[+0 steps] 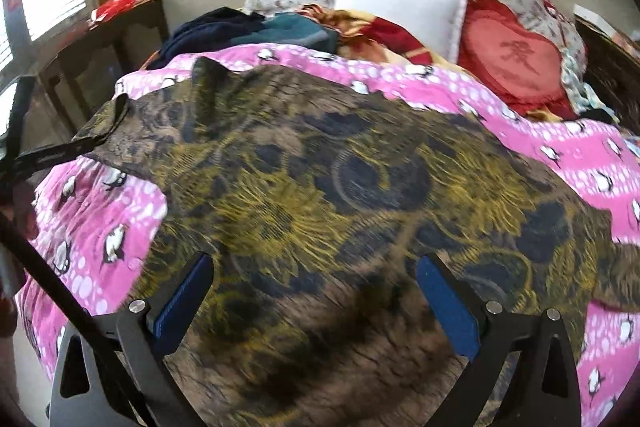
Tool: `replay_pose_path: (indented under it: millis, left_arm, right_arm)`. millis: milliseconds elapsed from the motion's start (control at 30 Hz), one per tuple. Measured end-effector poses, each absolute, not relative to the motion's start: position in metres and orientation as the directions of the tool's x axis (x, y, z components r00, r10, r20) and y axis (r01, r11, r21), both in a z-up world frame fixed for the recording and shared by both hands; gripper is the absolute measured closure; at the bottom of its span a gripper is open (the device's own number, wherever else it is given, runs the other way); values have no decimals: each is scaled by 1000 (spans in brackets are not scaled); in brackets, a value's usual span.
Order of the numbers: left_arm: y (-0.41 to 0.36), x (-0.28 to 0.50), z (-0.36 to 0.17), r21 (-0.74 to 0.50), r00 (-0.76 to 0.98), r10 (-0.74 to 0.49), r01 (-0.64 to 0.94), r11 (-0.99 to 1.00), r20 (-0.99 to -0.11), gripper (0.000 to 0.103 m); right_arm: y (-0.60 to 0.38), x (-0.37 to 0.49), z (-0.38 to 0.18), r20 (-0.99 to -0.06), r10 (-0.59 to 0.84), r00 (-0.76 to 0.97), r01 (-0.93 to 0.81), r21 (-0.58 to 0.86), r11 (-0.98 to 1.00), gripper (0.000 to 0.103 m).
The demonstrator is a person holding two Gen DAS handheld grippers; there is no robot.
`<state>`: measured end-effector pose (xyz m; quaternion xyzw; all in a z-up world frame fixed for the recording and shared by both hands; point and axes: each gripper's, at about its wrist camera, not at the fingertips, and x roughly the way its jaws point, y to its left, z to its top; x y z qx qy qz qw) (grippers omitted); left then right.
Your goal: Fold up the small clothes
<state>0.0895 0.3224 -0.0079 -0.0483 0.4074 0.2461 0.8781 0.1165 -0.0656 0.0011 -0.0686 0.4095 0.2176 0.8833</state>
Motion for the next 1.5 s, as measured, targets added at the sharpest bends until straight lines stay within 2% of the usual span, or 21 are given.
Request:
replay_pose_path:
  millis: [167, 233, 267, 300, 367, 433, 467, 500, 600, 700, 933, 1067, 1200, 1333, 1467, 1500]
  left_arm:
    - [339, 112, -20, 119, 549, 397, -472, 874, -735, 0]
    - [344, 117, -24, 102, 554, 379, -465, 879, -741, 4]
    - [345, 119, -27, 97, 552, 373, -464, 880, -746, 15]
    - [347, 121, -30, 89, 547, 361, -460, 884, -755, 33]
    - [349, 124, -34, 68, 546, 337, -453, 889, -767, 49]
    - [349, 122, -31, 40, 565, 311, -440, 897, -764, 69]
    - [347, 121, -28, 35, 567, 309, -441, 897, -764, 86]
    - [347, 118, -24, 29, 569, 310, -448, 893, -762, 89]
    - [340, 102, 3, -84, 627, 218, -415, 906, -748, 90]
    - [313, 90, 33, -107, 679, 162, -337, 935, -716, 90]
    - [186, 85, 107, -195, 757, -128, 1, 981, -641, 90]
    - [97, 108, 124, -238, 727, -287, 172, 956, -624, 90]
    - [18, 137, 112, -256, 683, -368, 264, 930, -631, 90]
    - [-47, 167, 65, -265, 625, -402, 304, 915, -669, 90]
    - [-80, 190, 17, -262, 526, -418, 347, 901, -741, 89]
    - [-79, 191, 12, -267, 515, -419, 344, 900, -748, 86]
  right_arm:
    - [-53, 125, -6, -760, 351, 547, -465, 73, 882, 1]
    - [-52, 127, -8, -759, 358, 543, -471, 77, 879, 4]
    - [-52, 128, -9, -760, 359, 542, -473, 77, 878, 5]
    - [-51, 129, -9, -760, 360, 541, -477, 76, 876, 5]
    - [-53, 130, -10, -759, 365, 539, -480, 79, 874, 7]
    - [-55, 130, -11, -757, 368, 540, -479, 83, 874, 9]
    - [-58, 130, -10, -754, 369, 543, -474, 88, 876, 9]
    - [-61, 130, -9, -750, 372, 547, -467, 95, 879, 9]
    - [-73, 129, -4, -737, 377, 560, -449, 112, 886, 9]
    - [-89, 128, 2, -725, 372, 580, -425, 121, 897, 9]
    - [-149, 130, 13, -704, 336, 626, -322, 159, 933, 9]
    - [-191, 128, 18, -692, 296, 658, -256, 163, 953, 9]
    - [-235, 128, 16, -695, 251, 674, -181, 175, 968, 9]
    - [-274, 130, 5, -730, 195, 655, -107, 166, 980, 8]
    - [-299, 130, -3, -754, 141, 641, -61, 133, 989, 7]
    - [-304, 130, -4, -757, 136, 639, -53, 133, 990, 7]
